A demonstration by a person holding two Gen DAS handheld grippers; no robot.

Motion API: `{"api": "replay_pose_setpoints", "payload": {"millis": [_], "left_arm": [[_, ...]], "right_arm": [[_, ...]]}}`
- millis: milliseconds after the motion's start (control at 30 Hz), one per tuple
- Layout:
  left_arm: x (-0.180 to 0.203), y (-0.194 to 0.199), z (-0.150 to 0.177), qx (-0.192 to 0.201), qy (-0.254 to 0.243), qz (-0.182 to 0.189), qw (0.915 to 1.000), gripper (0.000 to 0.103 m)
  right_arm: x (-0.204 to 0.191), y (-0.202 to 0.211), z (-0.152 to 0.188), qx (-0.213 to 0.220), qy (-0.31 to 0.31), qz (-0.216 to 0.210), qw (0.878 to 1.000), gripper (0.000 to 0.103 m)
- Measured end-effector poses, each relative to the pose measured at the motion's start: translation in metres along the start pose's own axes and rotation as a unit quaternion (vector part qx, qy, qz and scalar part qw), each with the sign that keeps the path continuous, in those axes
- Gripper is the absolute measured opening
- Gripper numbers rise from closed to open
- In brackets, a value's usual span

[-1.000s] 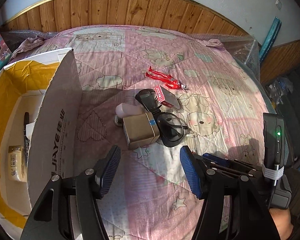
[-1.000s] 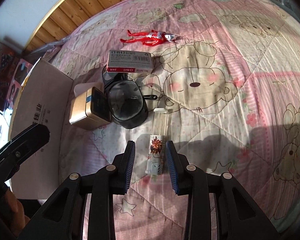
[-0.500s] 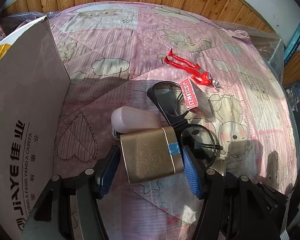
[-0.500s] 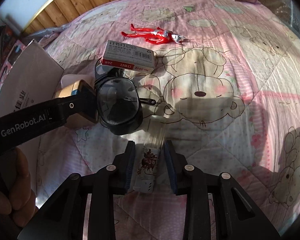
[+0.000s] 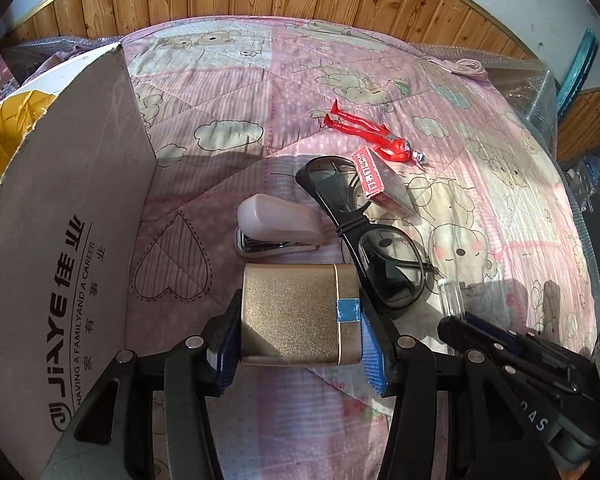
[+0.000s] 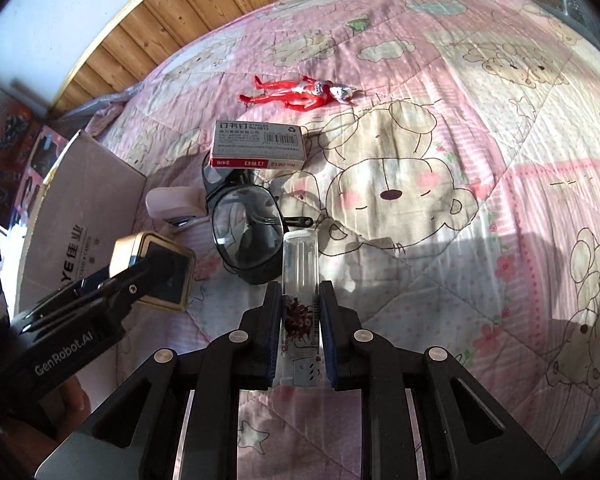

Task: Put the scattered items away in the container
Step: 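Lift the tube in the right tool toward the box while the left tool carries the tin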

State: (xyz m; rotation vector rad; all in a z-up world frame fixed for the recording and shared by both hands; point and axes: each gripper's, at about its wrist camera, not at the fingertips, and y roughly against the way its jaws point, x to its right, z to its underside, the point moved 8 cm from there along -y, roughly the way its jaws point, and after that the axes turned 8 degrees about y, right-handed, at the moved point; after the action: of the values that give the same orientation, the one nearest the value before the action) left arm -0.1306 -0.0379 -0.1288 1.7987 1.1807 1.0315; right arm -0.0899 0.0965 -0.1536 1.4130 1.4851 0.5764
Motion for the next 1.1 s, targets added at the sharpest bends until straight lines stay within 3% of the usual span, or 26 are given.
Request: {"api": "replay_pose_setpoints", "payload": {"millis": [467,1100], "left_arm": [[0.003,0.05,0.02,0.021,-0.008,-0.007,0.9997,0.052],[0.003,0.107,0.044,0.048,-0.006,0.031,0.9983,0.052]], "right_arm": [[-0.008,0.012,0.017,-0.004,0.009,-0.004,1.0,0.019],[-0.037,0.05,0.044,0.008,0.045,0.01,0.999,0.019]]}}
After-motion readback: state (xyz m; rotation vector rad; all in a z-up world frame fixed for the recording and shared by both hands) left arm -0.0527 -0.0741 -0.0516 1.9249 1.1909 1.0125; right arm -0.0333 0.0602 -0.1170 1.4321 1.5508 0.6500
